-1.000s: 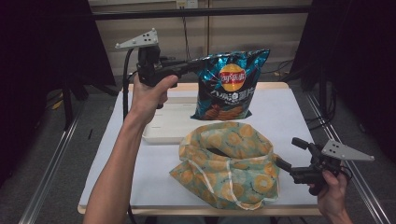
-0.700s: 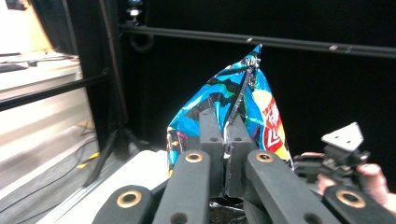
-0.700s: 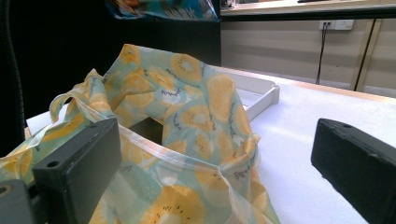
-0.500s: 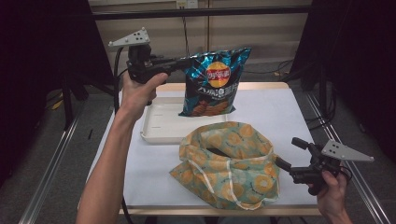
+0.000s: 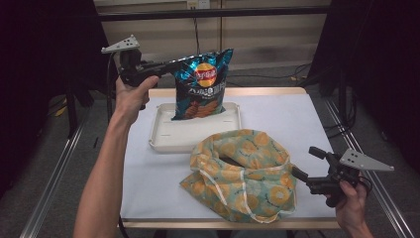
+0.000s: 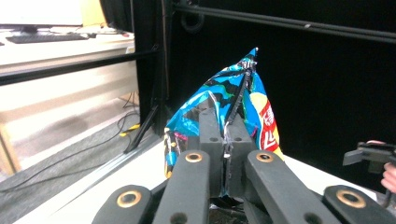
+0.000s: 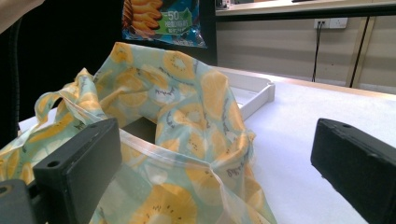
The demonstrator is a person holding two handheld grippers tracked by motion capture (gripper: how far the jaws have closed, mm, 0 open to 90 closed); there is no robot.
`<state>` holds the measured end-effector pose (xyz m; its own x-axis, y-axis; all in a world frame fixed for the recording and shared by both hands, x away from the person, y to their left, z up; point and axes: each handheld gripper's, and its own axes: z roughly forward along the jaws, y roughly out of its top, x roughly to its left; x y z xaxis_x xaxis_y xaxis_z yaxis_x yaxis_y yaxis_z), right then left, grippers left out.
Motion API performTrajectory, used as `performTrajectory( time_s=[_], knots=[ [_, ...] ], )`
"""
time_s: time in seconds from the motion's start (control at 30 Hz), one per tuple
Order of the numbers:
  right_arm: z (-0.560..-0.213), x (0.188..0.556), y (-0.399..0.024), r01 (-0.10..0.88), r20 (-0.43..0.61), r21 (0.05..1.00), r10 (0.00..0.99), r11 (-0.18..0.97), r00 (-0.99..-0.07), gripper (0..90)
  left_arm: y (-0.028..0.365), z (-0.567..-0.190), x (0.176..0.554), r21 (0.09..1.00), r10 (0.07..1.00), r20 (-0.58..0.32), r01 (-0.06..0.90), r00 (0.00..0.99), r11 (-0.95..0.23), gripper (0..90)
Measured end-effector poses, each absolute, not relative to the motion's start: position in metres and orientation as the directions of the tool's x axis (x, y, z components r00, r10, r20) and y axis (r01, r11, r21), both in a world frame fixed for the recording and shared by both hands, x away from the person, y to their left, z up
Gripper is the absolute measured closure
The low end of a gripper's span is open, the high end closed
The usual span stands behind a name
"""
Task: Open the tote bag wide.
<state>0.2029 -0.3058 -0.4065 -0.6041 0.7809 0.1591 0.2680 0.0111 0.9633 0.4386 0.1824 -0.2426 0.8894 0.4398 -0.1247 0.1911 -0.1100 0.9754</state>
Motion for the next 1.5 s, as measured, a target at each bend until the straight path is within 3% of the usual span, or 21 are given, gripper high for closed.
performTrajectory(
  time_s=[0.5, 0.87, 1.5],
  knots=[
    [-0.411, 0.204, -0.307, 0.288, 0.178, 0.958, 0.778, 0.003, -0.602, 1.7, 0.203, -0.287, 0.477, 0.957, 0.5, -0.124, 0.237, 0.857, -0.168, 89.3],
    [-0.413, 0.204, -0.305, 0.285, 0.168, 0.959, 0.781, 0.013, -0.601, 0.0, 0.218, -0.312, 0.5, 0.953, 0.54, -0.179, 0.282, 0.823, -0.114, 89.3],
    [-0.412, 0.203, -0.304, 0.287, 0.17, 0.958, 0.772, 0.017, -0.612, 0.6, 0.222, -0.344, 0.523, 0.918, 0.589, -0.211, 0.365, 0.78, -0.155, 89.1]
  ],
)
